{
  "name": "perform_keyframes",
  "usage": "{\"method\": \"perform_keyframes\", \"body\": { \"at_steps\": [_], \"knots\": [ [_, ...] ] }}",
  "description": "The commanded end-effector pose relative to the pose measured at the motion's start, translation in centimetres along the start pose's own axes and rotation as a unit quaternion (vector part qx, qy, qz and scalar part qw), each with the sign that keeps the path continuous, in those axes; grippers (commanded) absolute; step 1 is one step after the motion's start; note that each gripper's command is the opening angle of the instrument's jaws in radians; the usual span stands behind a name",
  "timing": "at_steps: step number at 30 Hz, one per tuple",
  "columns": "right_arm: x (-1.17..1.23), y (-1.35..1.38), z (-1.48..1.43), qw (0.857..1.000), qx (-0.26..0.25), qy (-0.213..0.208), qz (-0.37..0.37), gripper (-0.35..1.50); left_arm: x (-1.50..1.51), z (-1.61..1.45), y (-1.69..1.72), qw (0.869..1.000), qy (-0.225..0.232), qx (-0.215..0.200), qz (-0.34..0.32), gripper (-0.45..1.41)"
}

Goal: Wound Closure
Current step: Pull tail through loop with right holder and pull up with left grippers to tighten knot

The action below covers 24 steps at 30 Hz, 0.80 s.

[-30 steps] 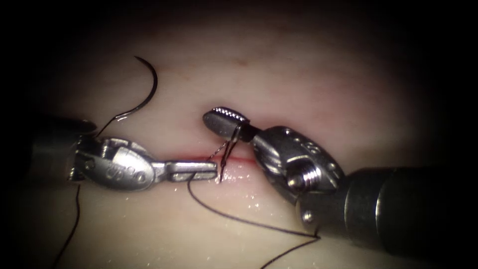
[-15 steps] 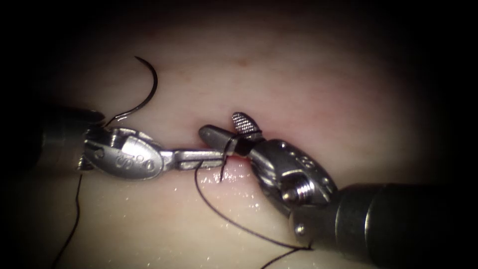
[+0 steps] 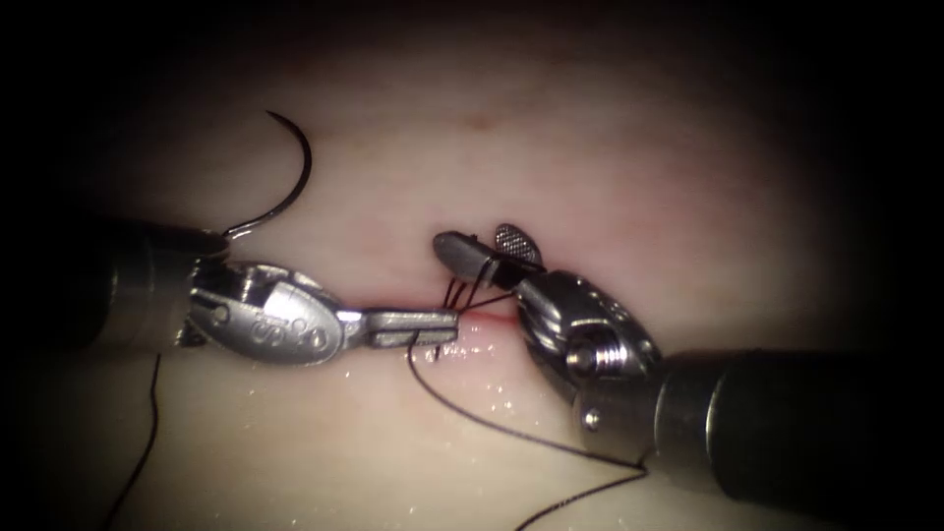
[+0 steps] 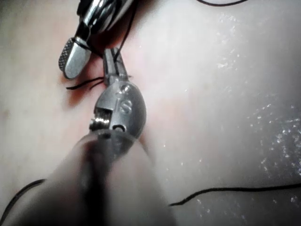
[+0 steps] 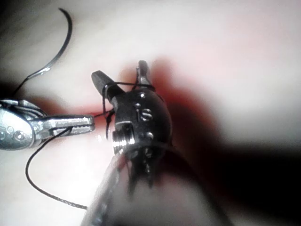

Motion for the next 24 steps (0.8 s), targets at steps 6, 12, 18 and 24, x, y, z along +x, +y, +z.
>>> {"method": "perform_keyframes", "body": {
  "at_steps": [6,12,18,24],
  "knots": [
    [-0.22,0.1,0.24,0.999,-0.001,-0.036,0.009,0.68,-0.04,0.07,0.04,1.0,0.002,-0.001,0.0,-0.45],
    [-0.32,0.13,0.41,0.999,-0.008,-0.052,0.006,0.58,-0.03,0.06,0.07,1.0,0.003,-0.002,0.0,-0.45],
    [-0.25,0.04,0.43,0.999,-0.012,-0.05,0.011,-0.16,-0.05,0.06,0.1,1.0,0.005,-0.004,0.002,-0.45],
    [-0.23,0.02,0.38,0.999,-0.037,-0.035,0.013,-0.35,-0.06,0.05,0.15,1.0,0.006,-0.005,0.005,-0.45]
  ]
}}
